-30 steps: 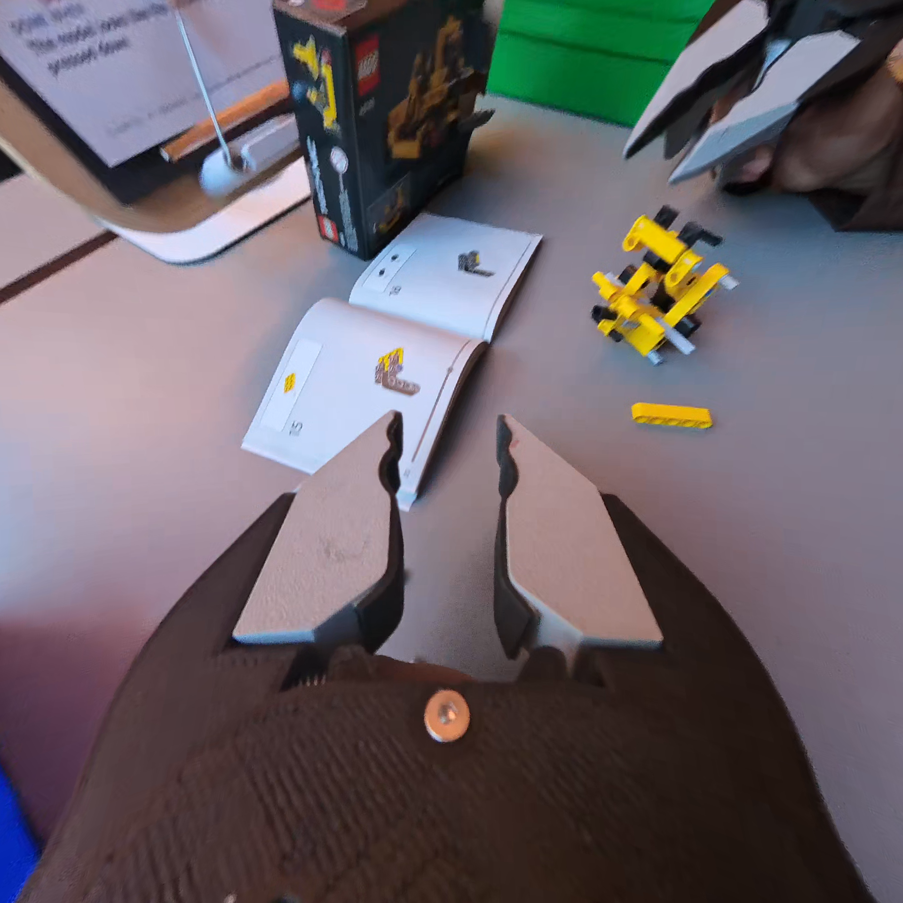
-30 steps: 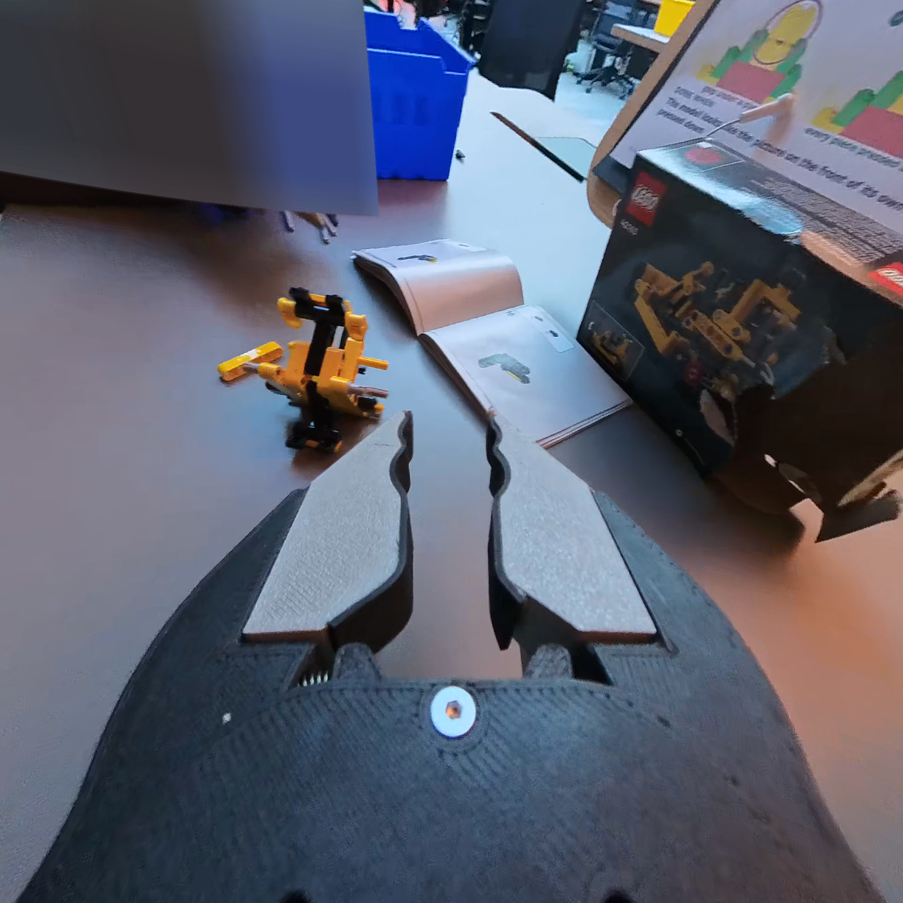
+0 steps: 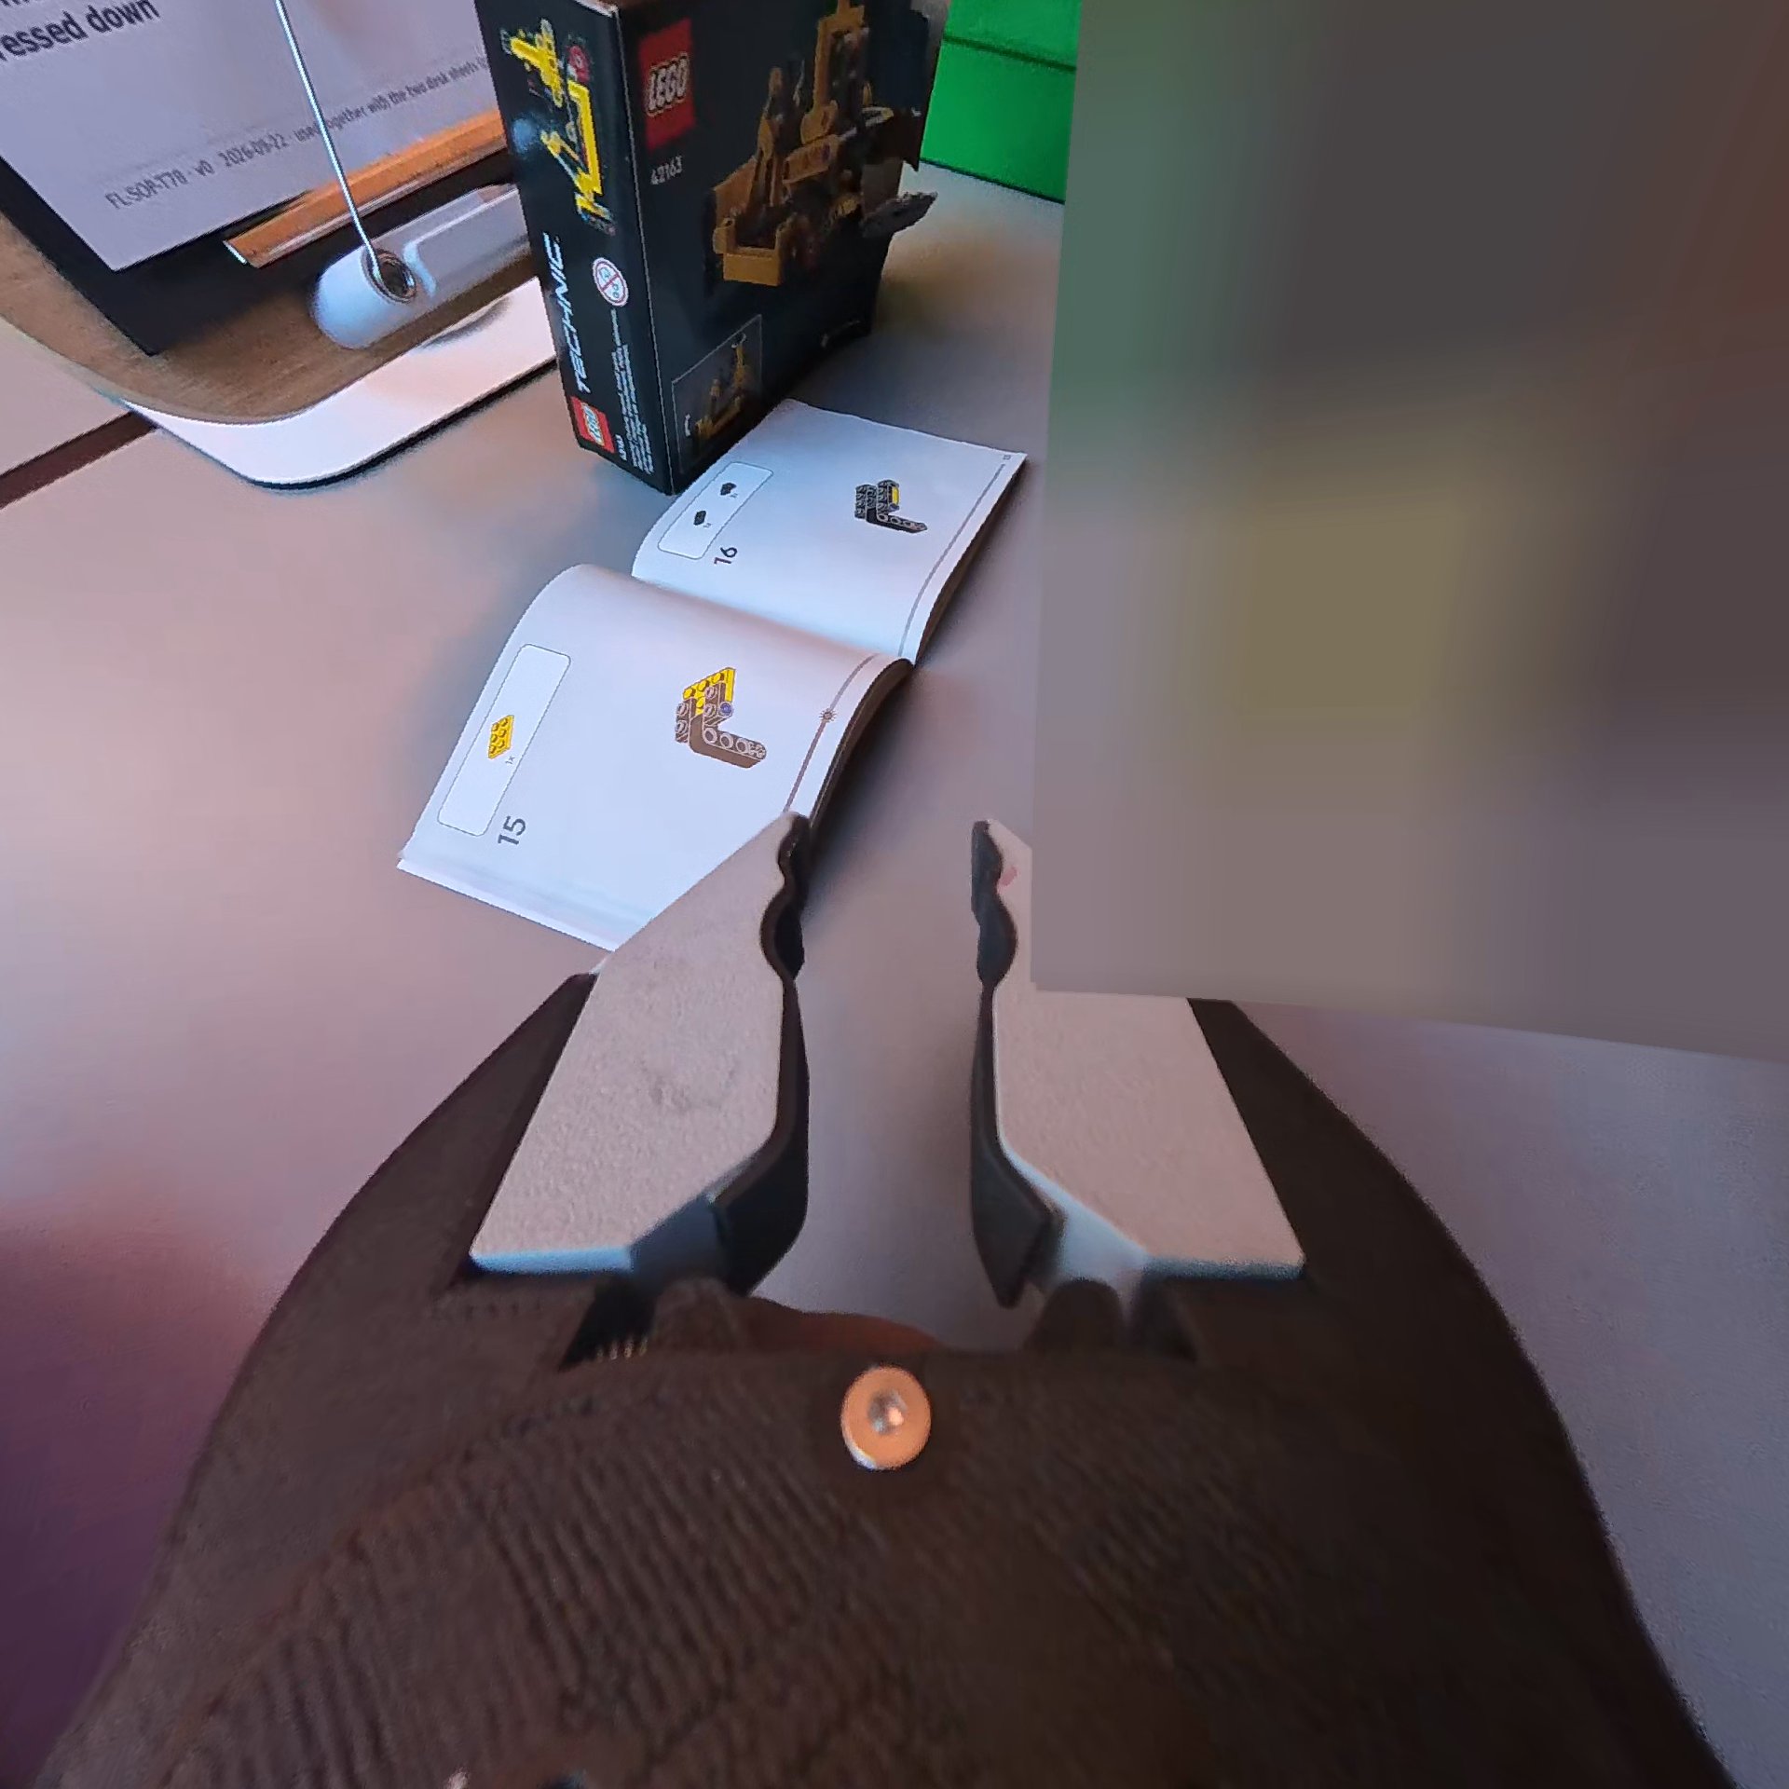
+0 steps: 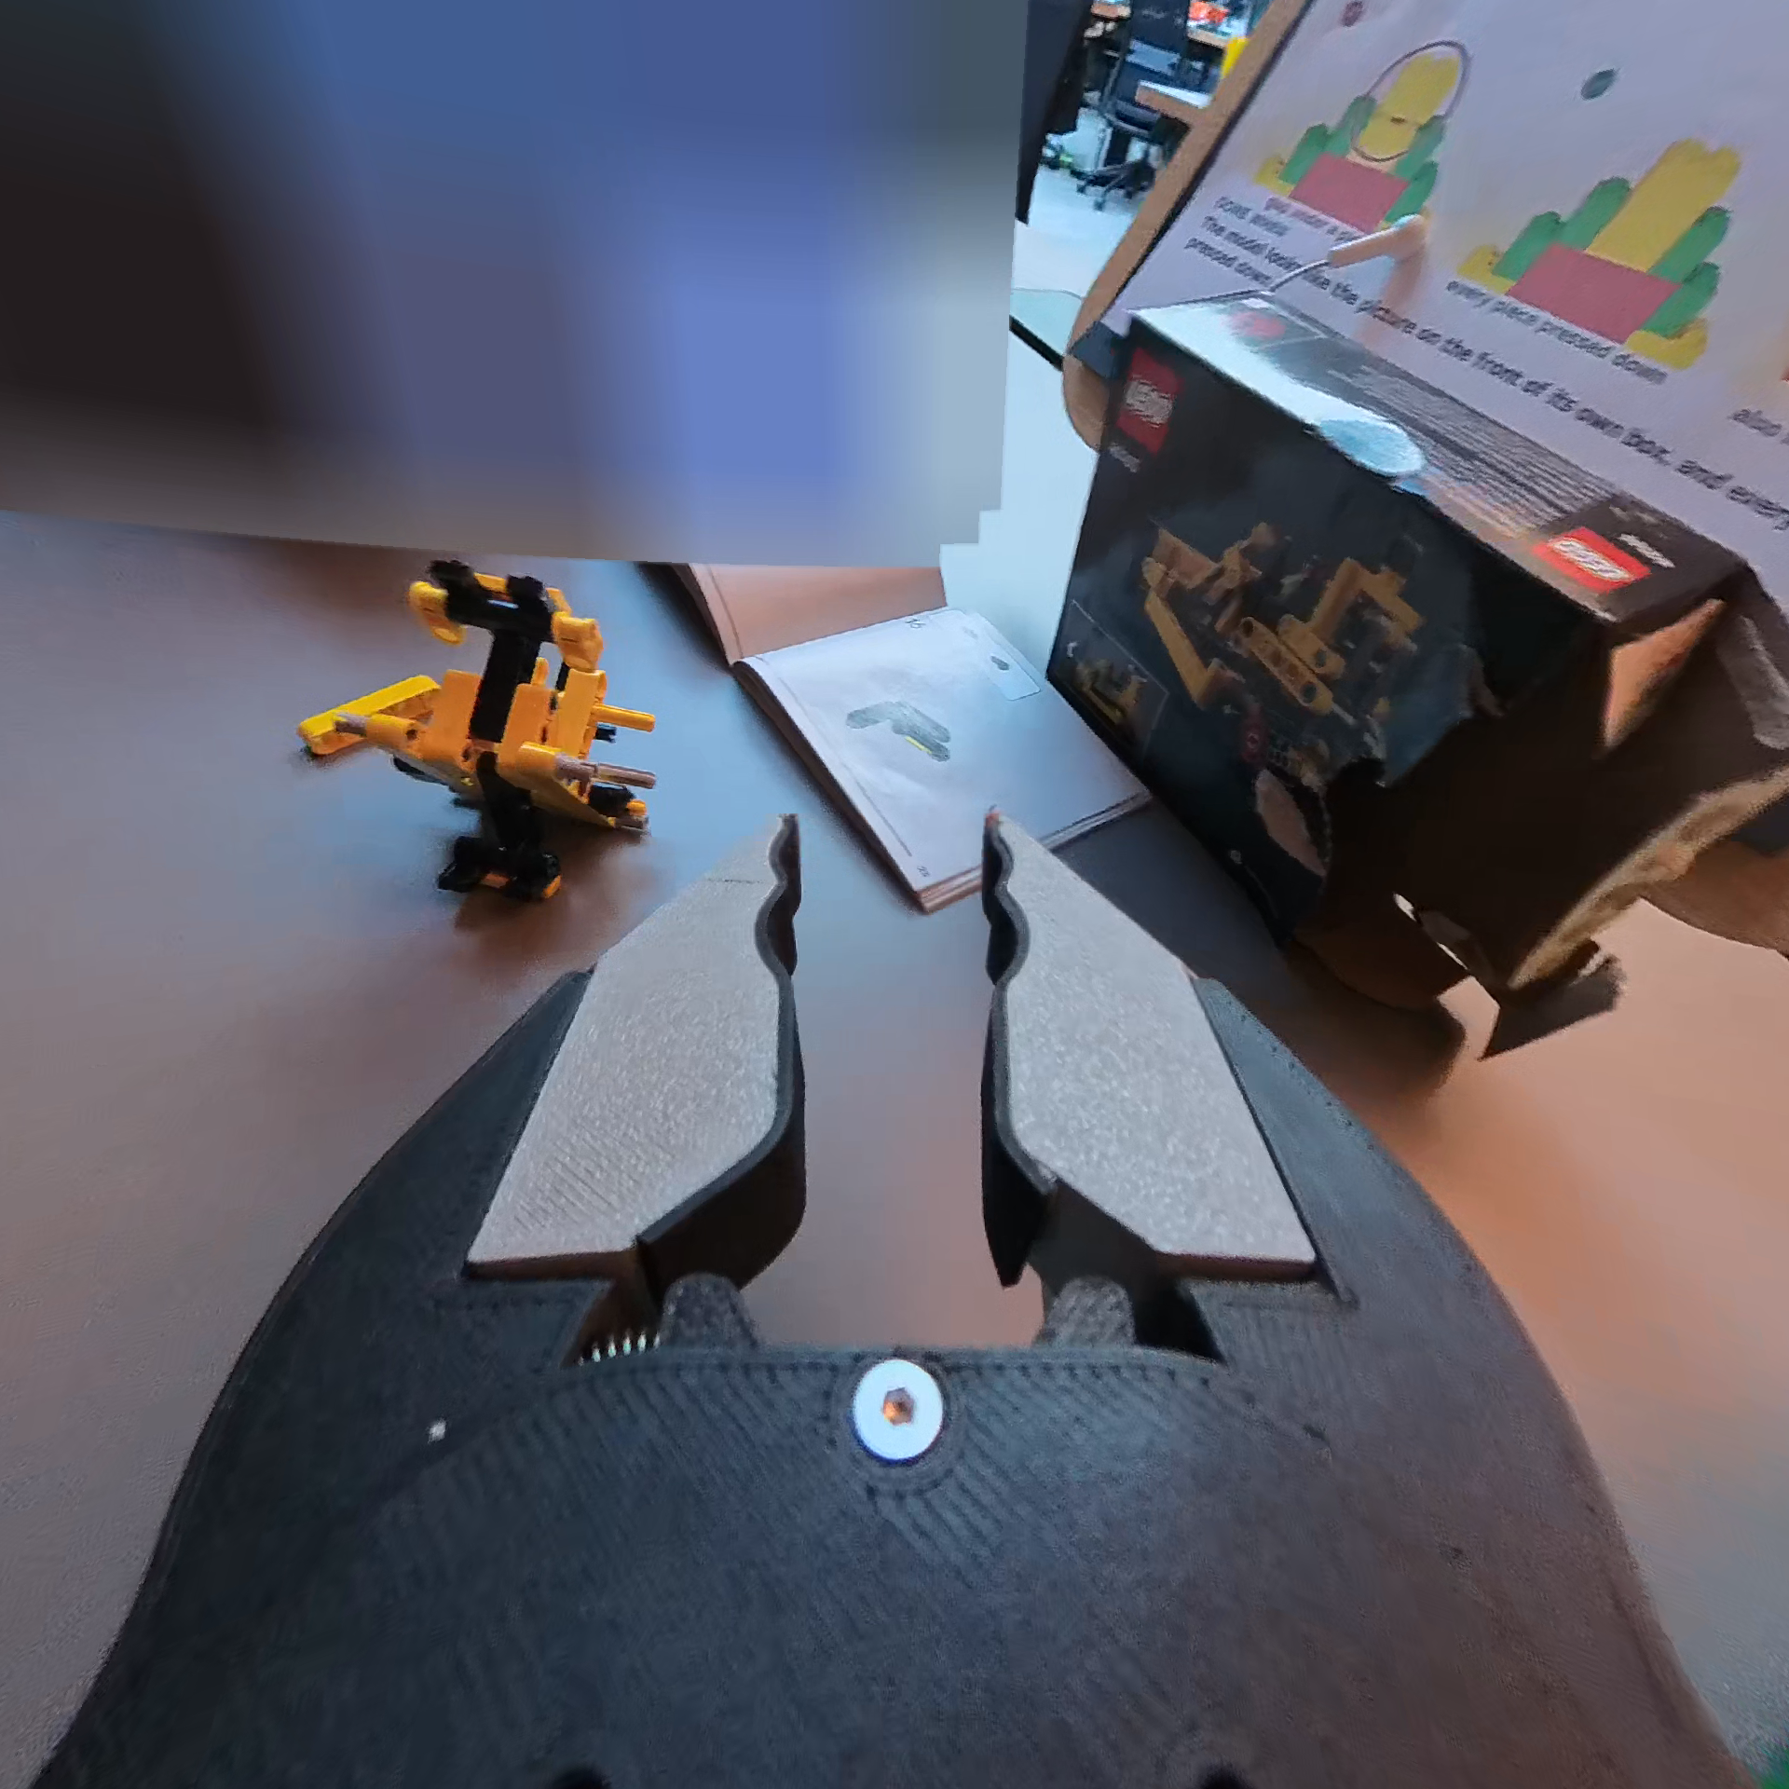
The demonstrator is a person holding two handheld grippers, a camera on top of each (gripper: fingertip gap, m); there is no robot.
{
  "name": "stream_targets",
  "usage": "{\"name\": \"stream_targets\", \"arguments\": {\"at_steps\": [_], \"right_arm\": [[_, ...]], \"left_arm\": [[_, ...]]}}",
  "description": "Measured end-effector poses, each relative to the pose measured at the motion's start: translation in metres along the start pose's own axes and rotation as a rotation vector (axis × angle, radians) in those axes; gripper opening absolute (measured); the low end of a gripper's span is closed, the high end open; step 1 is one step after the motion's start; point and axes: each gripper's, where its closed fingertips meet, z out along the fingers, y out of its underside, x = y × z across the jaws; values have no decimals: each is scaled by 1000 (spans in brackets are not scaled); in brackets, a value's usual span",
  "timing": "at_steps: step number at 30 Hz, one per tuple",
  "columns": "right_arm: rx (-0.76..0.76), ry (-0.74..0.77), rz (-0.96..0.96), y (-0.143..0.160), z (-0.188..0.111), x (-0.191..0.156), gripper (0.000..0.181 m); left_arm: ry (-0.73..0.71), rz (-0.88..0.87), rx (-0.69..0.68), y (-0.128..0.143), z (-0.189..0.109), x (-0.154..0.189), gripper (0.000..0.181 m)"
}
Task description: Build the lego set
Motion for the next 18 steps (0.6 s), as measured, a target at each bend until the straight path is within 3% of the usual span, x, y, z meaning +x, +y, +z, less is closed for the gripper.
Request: {"name": "stream_targets", "arguments": {"at_steps": [1,12,18], "right_arm": [[-3,-11,-12,0,2,-4,34],[45,-170,-25,-26,17,-52,32],[16,-248,57,-42,33,-87,51]], "left_arm": [[2,4,-2,0,0,1,30],[34,-4,-8,1,2,8,30],[191,-24,55,-14,7,42,31]]}}
